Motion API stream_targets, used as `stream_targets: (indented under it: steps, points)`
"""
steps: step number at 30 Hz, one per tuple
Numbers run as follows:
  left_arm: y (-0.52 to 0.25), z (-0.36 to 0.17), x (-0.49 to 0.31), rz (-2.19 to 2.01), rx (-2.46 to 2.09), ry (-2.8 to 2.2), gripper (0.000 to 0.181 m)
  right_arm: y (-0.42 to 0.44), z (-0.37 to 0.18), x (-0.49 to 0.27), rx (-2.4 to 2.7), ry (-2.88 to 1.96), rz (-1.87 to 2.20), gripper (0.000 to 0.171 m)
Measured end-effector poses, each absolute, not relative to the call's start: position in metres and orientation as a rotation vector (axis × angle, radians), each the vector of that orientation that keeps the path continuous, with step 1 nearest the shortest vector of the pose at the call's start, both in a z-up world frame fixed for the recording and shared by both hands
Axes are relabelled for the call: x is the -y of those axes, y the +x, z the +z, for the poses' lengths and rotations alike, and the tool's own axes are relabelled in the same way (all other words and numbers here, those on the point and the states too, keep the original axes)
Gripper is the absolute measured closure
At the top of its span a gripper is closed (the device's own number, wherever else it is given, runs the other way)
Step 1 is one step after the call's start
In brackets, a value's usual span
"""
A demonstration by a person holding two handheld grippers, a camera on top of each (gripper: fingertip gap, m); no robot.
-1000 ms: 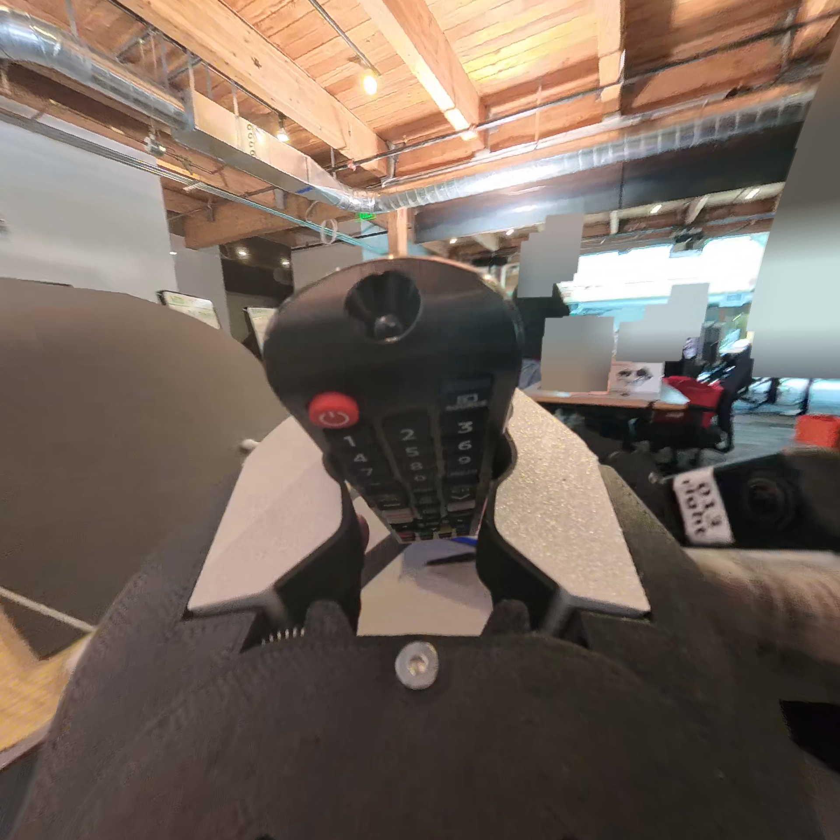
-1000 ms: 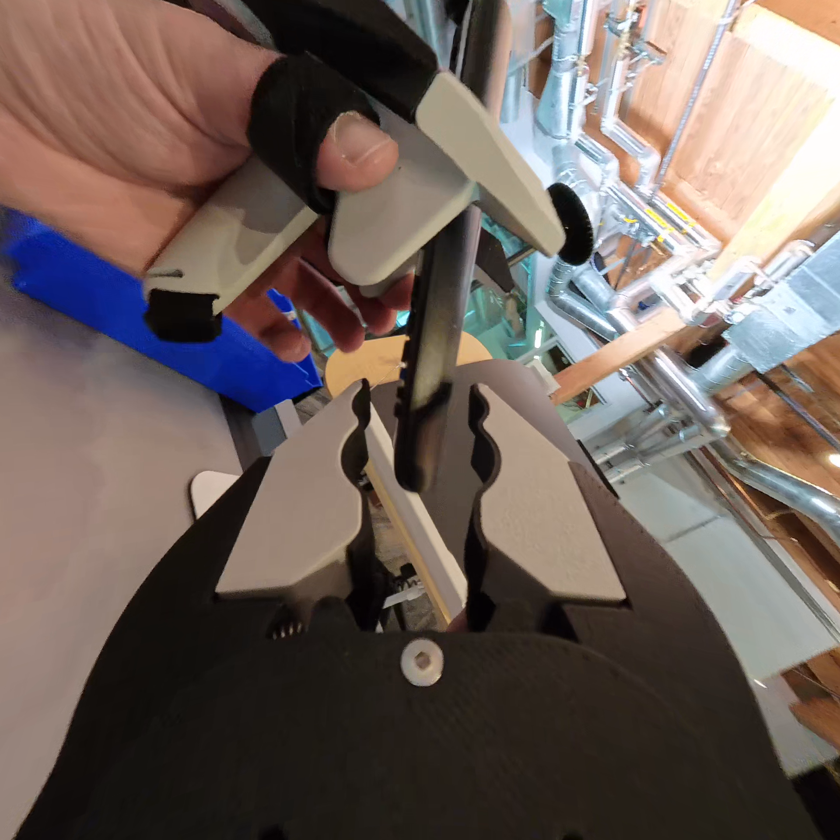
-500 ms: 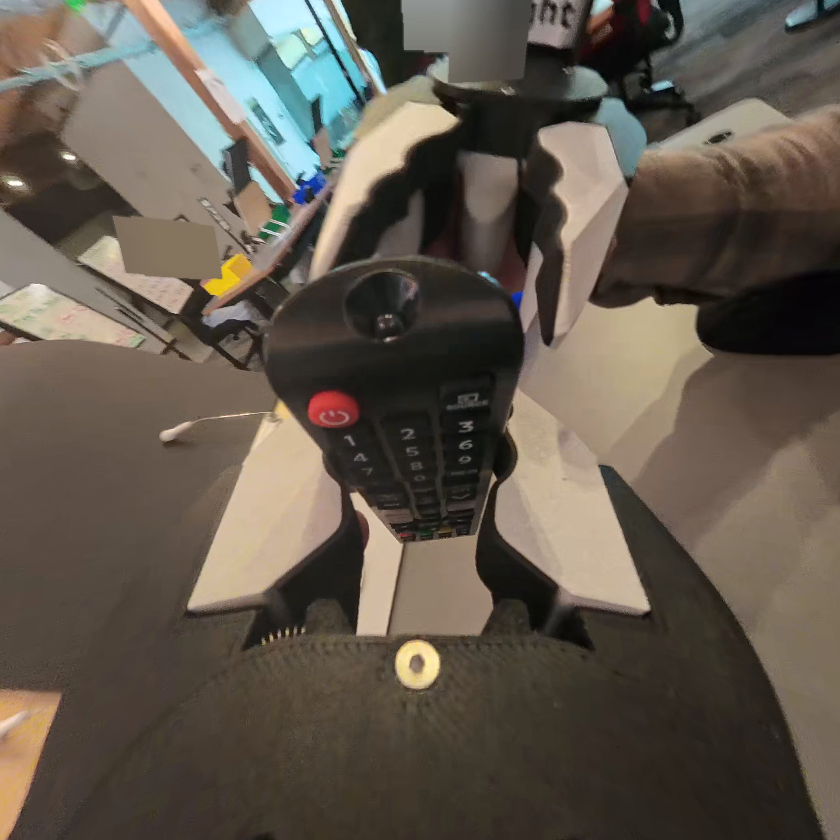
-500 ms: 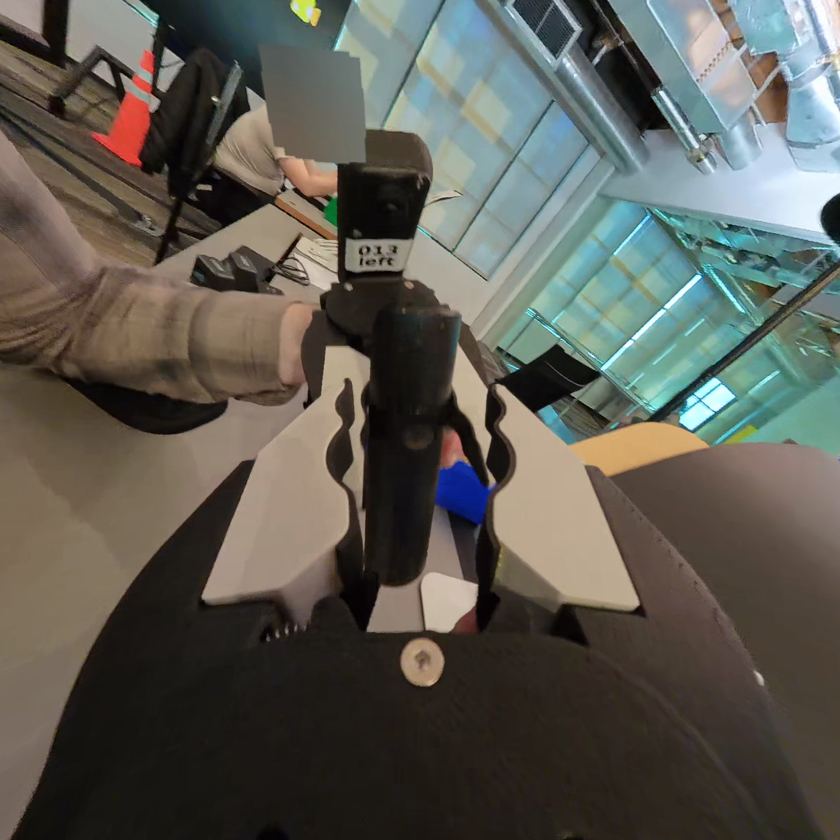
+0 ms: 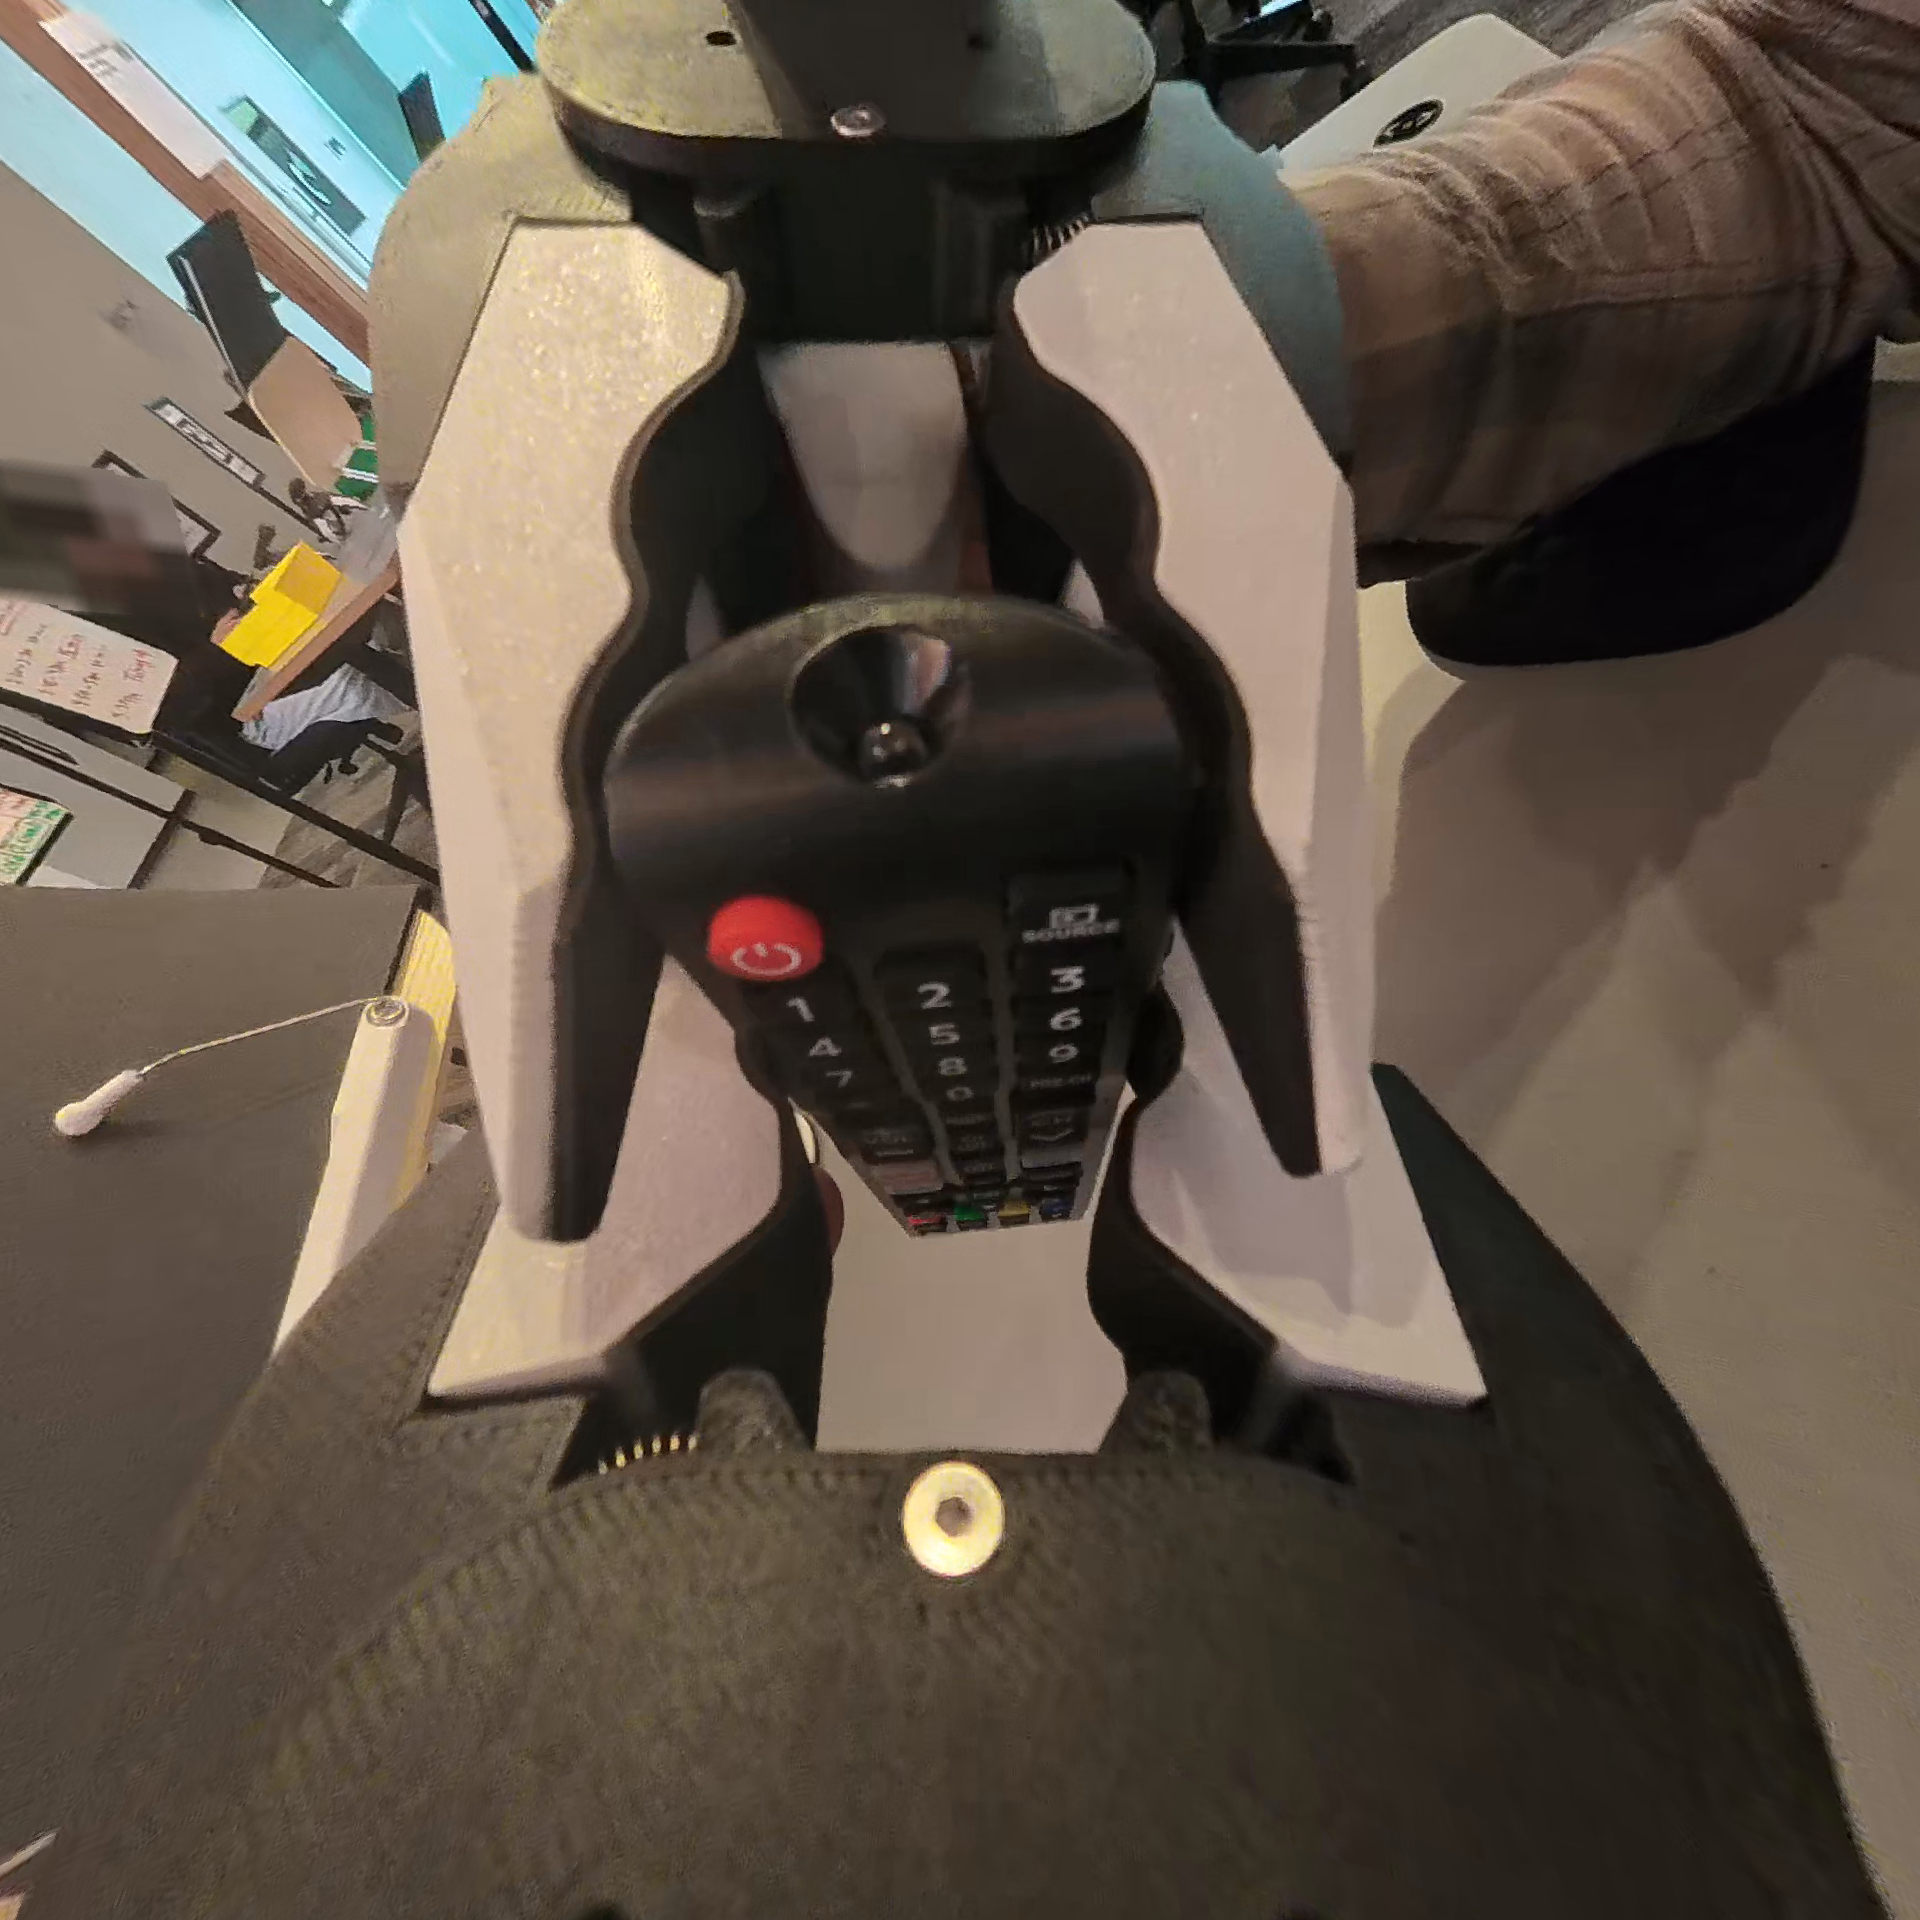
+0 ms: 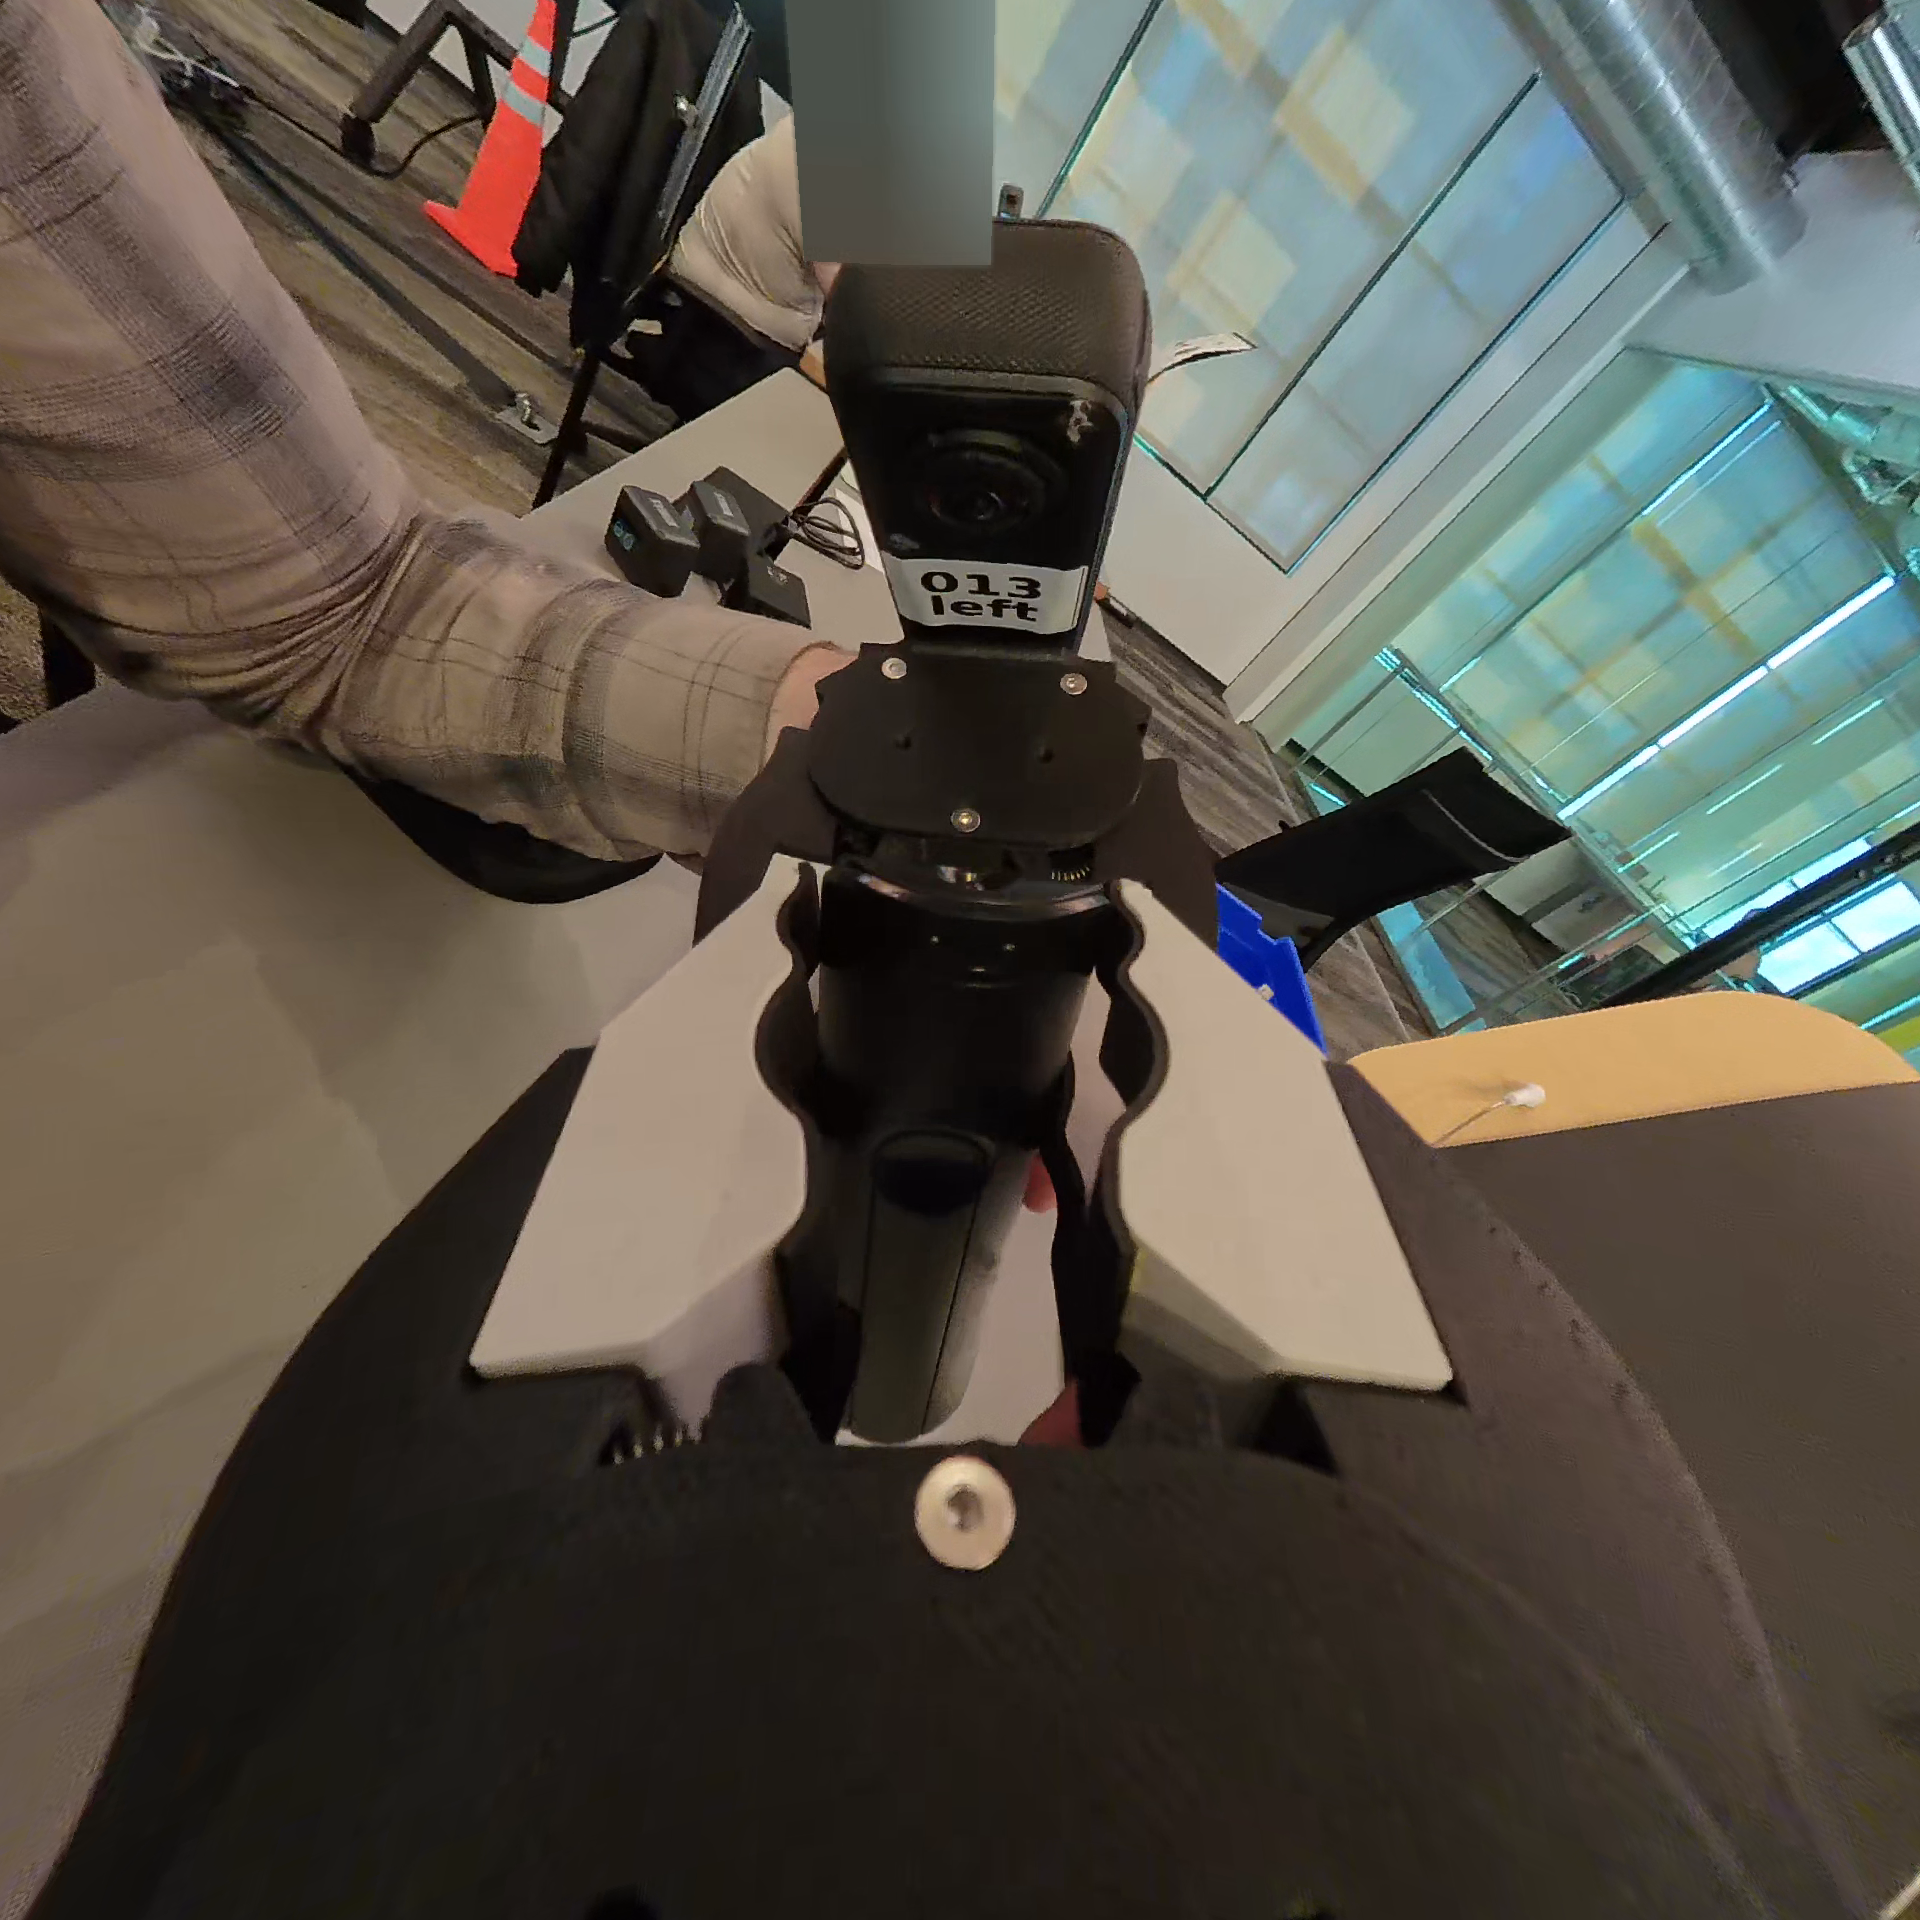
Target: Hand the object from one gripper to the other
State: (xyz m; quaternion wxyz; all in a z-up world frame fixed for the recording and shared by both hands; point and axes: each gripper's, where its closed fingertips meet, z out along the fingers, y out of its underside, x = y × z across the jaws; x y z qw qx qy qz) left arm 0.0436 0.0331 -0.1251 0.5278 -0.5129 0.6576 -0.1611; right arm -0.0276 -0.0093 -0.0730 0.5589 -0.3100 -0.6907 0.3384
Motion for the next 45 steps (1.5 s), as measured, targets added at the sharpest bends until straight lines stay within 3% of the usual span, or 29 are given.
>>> stream_targets:
  steps: [18,29,35,39,42,45]
  points:
    - [0.042,-0.107,-0.036,-0.392,-1.488,-1.185,0.119,-0.024,-0.055,0.009,1.546,-0.678,0.794,0.12]
    - [0.03,-0.083,-0.059,-0.516,-1.255,-1.201,0.096,0.008,-0.006,-0.013,1.297,-0.661,0.905,0.121]
    - [0.043,-0.097,-0.069,-0.699,-1.164,-1.228,0.09,0.019,0.01,-0.012,1.217,-0.635,1.015,0.121]
    - [0.049,-0.097,-0.066,-0.83,-1.107,-1.189,0.101,0.024,0.017,-0.01,1.187,-0.616,1.073,0.121]
    - [0.048,-0.091,-0.063,-0.875,-1.075,-1.14,0.124,0.026,0.018,-0.011,1.181,-0.616,1.081,0.121]
    - [0.048,-0.092,-0.061,-0.846,-1.096,-1.119,0.129,0.026,0.019,-0.011,1.178,-0.613,1.094,0.121]
